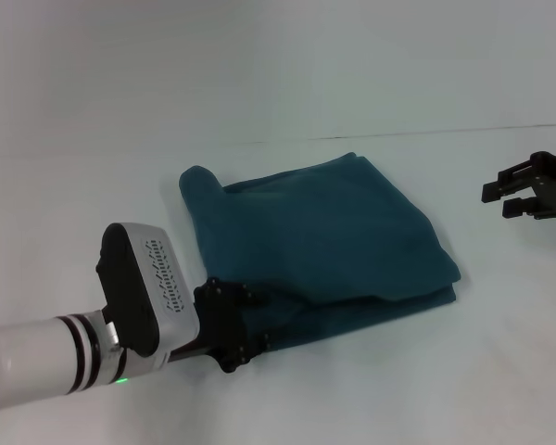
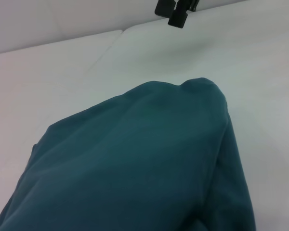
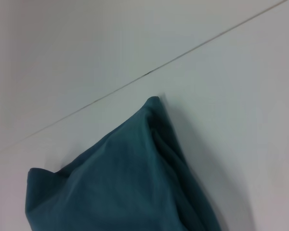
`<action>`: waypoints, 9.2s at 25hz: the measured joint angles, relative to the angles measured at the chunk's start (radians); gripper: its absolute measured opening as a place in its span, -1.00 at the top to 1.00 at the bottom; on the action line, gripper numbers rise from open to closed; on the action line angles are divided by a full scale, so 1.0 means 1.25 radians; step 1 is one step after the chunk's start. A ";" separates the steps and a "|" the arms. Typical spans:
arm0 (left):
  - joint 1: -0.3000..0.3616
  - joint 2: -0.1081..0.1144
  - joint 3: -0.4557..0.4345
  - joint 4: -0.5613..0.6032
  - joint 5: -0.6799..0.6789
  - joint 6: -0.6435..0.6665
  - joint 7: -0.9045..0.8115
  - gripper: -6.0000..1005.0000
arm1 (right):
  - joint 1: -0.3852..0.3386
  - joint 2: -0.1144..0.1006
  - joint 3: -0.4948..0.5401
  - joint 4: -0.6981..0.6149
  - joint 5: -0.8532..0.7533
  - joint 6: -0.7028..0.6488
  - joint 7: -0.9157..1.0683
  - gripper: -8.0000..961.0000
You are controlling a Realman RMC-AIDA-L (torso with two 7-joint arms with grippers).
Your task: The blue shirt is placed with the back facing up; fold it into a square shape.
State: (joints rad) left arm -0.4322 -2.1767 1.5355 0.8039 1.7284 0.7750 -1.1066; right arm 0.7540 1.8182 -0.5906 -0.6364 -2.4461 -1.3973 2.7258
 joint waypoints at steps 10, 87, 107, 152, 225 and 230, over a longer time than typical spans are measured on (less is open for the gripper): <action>0.005 0.000 0.005 0.003 -0.005 -0.008 0.041 0.16 | -0.003 -0.002 0.000 0.001 0.001 -0.002 0.000 0.06; 0.095 0.000 -0.160 -0.065 -0.211 0.146 0.309 0.76 | -0.003 -0.004 0.000 0.011 0.001 0.011 -0.002 0.06; 0.082 0.011 -0.354 -0.030 -0.177 0.356 -0.225 -0.32 | -0.001 -0.004 -0.005 0.012 0.001 0.011 -0.007 0.06; -0.022 0.045 -0.551 -0.170 0.118 0.536 -0.922 -0.32 | 0.000 -0.003 -0.005 0.012 0.001 0.011 -0.018 0.06; -0.096 0.050 -0.532 -0.137 0.243 0.420 -1.138 -0.31 | -0.002 -0.004 -0.004 0.013 0.001 0.005 -0.029 0.06; -0.116 0.051 -0.528 -0.162 0.273 0.371 -1.164 -0.31 | 0.000 -0.004 -0.005 0.013 0.001 0.005 -0.031 0.06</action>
State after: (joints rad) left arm -0.5777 -2.1126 0.8754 0.6017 2.0696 1.2385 -2.5611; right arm 0.7536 1.8131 -0.5970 -0.6206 -2.4452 -1.3916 2.6876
